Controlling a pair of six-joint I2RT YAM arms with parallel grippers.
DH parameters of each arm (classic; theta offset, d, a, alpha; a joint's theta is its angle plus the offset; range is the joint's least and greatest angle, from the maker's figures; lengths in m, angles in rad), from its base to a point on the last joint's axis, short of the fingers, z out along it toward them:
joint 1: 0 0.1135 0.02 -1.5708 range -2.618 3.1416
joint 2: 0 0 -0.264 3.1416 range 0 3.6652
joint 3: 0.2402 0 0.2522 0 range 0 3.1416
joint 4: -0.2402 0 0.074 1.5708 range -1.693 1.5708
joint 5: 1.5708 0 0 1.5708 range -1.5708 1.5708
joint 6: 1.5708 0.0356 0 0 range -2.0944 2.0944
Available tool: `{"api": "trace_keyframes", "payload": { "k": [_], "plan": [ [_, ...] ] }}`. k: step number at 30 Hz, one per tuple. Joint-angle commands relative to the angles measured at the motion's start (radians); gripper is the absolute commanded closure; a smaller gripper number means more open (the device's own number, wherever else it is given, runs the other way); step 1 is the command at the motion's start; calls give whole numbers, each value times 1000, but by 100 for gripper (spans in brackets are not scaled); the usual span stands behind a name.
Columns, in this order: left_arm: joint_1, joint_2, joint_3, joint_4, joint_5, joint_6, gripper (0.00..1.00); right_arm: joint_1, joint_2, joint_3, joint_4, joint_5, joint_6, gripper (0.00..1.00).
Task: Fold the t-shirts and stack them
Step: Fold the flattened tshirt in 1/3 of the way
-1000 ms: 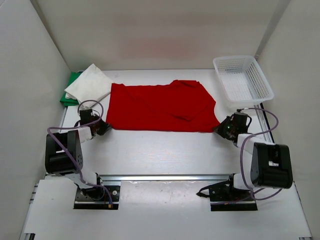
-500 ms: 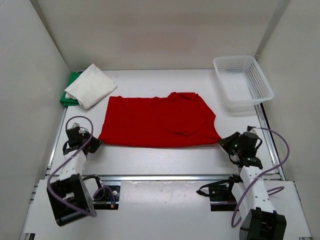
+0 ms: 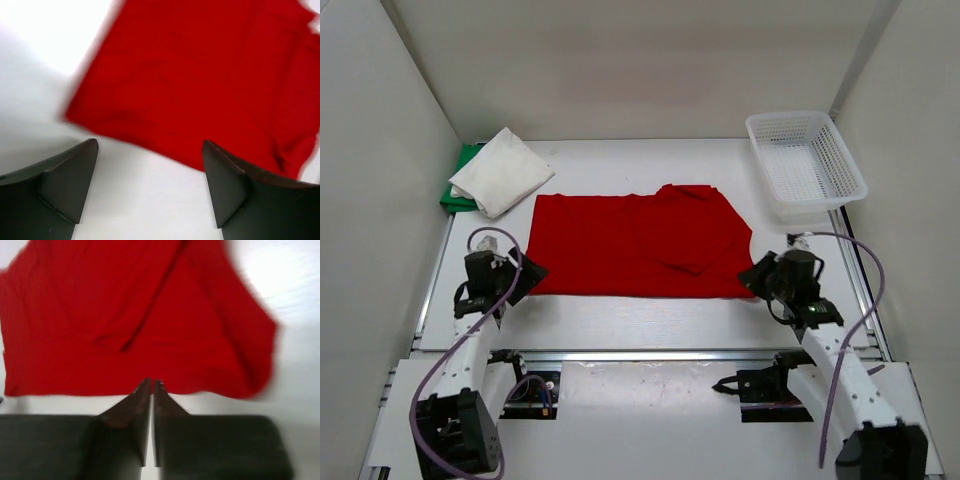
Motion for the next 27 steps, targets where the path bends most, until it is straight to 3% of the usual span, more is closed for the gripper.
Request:
{"api": "trace_keyframes", "payload": {
  "k": [1, 2, 5, 10, 17, 23, 27],
  "plan": [
    [-148, -53, 8, 177, 29, -39, 29, 183, 158, 54, 198, 33, -22, 100],
    [-184, -57, 0, 203, 8, -69, 49, 250, 189, 77, 223, 52, -37, 100],
    [-343, -6, 6, 289, -85, -88, 67, 297, 352, 112, 322, 43, -56, 100],
    [-468, 146, 49, 421, -98, -94, 64, 305, 548, 152, 430, 34, -65, 100],
    [-536, 324, 31, 596, -77, -147, 62, 340, 698, 211, 468, 29, -70, 100],
    [-496, 329, -41, 653, -43, -169, 61, 351, 766, 229, 464, 37, -65, 100],
    [-497, 285, -73, 658, -44, -171, 61, 375, 702, 188, 453, 96, -53, 100]
  ]
}}
